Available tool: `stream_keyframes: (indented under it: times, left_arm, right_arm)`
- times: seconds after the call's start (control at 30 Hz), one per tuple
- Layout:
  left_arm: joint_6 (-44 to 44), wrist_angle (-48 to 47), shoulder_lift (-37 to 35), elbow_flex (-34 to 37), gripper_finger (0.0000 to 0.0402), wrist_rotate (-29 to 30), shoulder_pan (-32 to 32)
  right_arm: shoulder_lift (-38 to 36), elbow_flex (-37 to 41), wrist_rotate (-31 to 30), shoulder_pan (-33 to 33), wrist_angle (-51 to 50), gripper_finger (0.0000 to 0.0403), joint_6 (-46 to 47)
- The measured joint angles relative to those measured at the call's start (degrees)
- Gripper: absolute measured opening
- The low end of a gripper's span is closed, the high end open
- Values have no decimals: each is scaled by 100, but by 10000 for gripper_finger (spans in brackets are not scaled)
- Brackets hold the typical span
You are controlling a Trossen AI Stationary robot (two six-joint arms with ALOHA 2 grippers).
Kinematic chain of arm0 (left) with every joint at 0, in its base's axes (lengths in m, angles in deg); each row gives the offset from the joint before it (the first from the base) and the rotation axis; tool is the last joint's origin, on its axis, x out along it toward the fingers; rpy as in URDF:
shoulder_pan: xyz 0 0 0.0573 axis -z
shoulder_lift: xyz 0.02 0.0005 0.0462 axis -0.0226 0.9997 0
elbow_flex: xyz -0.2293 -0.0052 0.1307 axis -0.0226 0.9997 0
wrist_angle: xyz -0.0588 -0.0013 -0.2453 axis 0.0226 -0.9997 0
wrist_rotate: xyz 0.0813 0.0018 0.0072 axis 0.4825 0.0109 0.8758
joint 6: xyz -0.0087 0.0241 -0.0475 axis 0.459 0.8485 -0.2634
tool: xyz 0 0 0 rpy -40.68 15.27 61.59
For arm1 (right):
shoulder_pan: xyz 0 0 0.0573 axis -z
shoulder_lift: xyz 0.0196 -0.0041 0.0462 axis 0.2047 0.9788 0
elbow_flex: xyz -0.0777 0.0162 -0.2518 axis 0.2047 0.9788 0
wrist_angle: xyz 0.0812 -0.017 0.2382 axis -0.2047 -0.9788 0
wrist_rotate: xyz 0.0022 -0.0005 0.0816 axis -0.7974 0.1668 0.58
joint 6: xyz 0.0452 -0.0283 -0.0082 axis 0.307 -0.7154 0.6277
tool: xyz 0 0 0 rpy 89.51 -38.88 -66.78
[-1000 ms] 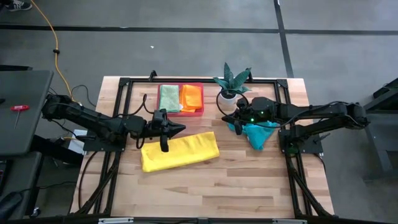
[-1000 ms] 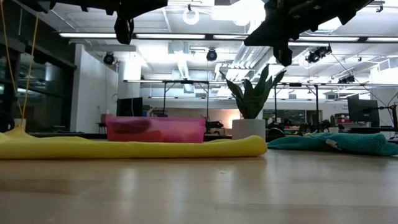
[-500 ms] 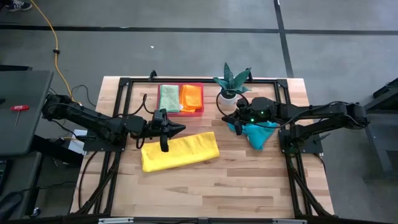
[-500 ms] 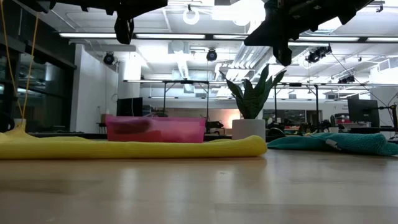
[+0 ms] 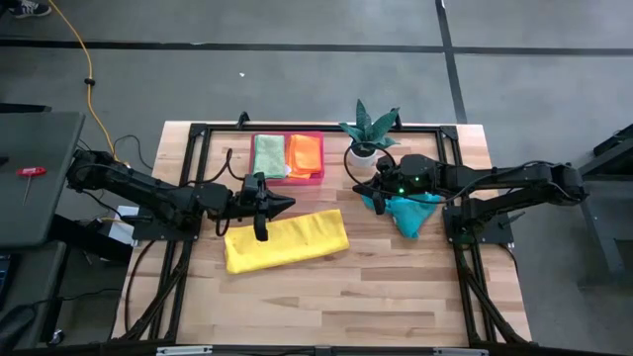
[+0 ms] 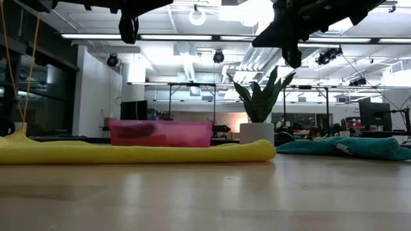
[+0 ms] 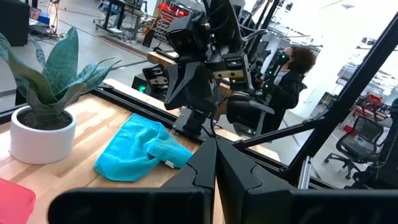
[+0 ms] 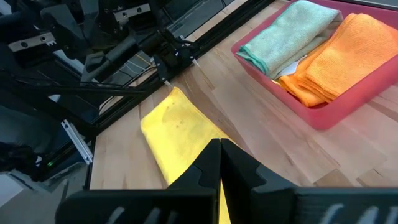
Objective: Fold microfiber towels
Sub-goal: Fold the yellow microfiber towel
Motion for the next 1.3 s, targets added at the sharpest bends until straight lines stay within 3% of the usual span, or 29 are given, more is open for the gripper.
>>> stream_keyframes:
  times: [0.13,0.27,0.37,0.5,0.67,0.8,0.97,1.1,1.3]
  left_arm:
    - [-125,26,20,-19,2,378,-62]
    - [-148,-549,-82,-381,26,15,-68]
    - [-103,-2054,-175,-998,61,-313,46]
    - [-69,-4346,-197,-1761,114,-183,278]
    - [-1209,-5679,-186,-1639,146,-159,629]
    - [-2139,-5572,-183,-1001,109,153,1176]
    - [-3514,-5278,-11,-139,12,455,1761]
    - [-4584,-5213,250,286,6,413,2210]
    - [-5681,-5490,799,439,1,244,2627]
  right_arm:
    - [0,0,0,0,44,0,48]
    - [25,0,0,-3,160,0,348]
    - [149,-2,50,-88,242,0,498]
    - [423,-2,95,-287,418,0,571]
    - [895,-2,209,-435,420,0,754]
    - [1339,-2,464,-551,399,0,717]
    - [2068,-2,608,-706,465,0,829]
    - [2721,-2,852,-920,839,0,958]
    - [3556,-332,682,-1200,998,0,1071]
